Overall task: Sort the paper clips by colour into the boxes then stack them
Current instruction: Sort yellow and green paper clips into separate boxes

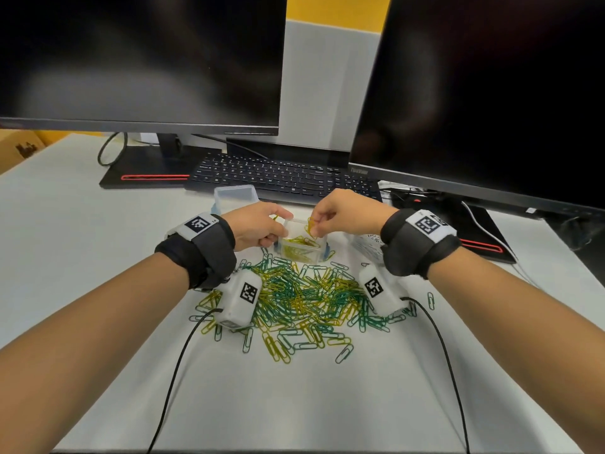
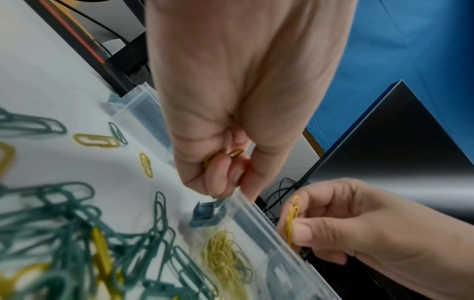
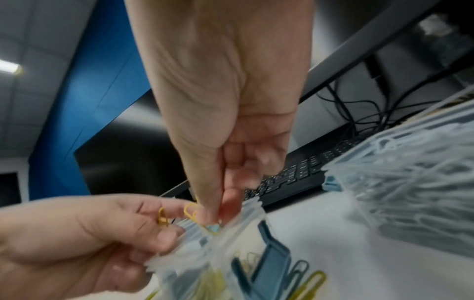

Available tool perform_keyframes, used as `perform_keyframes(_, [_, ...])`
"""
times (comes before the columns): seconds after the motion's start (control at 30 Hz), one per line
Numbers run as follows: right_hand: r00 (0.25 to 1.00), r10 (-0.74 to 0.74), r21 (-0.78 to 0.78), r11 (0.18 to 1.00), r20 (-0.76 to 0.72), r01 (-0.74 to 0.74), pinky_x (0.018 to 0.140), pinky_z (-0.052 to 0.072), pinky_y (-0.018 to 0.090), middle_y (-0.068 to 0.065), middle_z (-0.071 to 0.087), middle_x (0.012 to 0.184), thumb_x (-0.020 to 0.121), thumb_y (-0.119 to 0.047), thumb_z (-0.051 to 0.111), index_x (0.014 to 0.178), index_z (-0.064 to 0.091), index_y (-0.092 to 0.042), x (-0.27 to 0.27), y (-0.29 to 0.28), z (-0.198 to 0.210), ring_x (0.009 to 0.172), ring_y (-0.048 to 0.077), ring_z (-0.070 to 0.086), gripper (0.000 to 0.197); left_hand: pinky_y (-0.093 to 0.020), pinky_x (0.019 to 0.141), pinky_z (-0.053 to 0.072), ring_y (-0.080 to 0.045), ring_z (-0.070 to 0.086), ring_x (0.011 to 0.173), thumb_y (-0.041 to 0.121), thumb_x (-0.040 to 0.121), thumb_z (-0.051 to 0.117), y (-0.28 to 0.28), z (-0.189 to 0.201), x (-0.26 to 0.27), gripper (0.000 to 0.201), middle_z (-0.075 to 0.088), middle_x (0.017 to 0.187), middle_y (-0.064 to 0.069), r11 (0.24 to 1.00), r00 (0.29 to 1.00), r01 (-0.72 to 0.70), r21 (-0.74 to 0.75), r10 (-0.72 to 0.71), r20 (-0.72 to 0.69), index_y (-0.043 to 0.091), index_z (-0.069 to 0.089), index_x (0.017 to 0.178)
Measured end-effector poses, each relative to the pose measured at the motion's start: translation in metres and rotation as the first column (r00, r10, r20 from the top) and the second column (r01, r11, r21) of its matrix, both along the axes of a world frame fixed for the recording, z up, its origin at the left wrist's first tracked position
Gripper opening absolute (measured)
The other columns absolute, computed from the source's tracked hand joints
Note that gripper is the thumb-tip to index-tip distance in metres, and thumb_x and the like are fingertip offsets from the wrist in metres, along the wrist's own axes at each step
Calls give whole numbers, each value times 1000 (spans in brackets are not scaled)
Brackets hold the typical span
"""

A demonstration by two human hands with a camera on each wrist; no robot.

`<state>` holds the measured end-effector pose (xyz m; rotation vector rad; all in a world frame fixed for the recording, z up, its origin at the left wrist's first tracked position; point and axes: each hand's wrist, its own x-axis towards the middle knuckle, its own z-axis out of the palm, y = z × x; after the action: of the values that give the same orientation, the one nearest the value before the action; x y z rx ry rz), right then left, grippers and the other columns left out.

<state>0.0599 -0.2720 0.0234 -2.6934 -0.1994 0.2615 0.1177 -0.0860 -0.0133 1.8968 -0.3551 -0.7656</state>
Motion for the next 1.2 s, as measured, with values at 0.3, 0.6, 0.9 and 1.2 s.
perform_keyframes(0.3, [986, 60, -200, 979, 158, -27, 77, 48, 25, -6, 63, 87, 87, -18, 66, 97, 71, -13, -5, 11, -9, 80, 9, 58, 12, -14, 42, 33, -14, 40, 58, 4, 90, 57, -2, -5, -10, 10, 47, 80, -12, 996, 995, 41, 74, -47, 82, 9, 56, 98])
perform_keyframes(0.6, [969, 247, -562, 804, 13, -197, 81, 35, 32, -1, 44, 115, 84, -23, 68, 88, 72, -30, 1, 29, -11, 106, 21, 36, 9, -19, 47, 33, -13, 39, 54, 0, 90, 52, -5, -9, -12, 14, 48, 72, -7, 998, 993, 34, 53, -39, 110, 8, 53, 101])
perform_keyframes(0.9, [970, 229, -506, 829, -82, -239, 88, 48, 44, 6, 54, 114, 86, -14, 60, 88, 73, -12, 11, 29, -18, 108, 25, 48, 13, -18, 46, 34, -12, 41, 54, 2, 91, 55, -5, -8, -10, 14, 50, 73, -5, 999, 996, 27, 46, -31, 87, 8, 53, 104])
perform_keyframes(1.2, [986, -55, 66, 997, 157, 45, 69, 46, 21, -10, 64, 80, 86, -19, 70, 88, 68, -17, -13, -5, 13, 69, 1, 56, 3, -22, 52, 27, -12, 33, 58, 19, 97, 41, -17, 22, -7, 20, 35, 64, 2, 927, 988, -153, -341, 150, -36, 12, 51, 81])
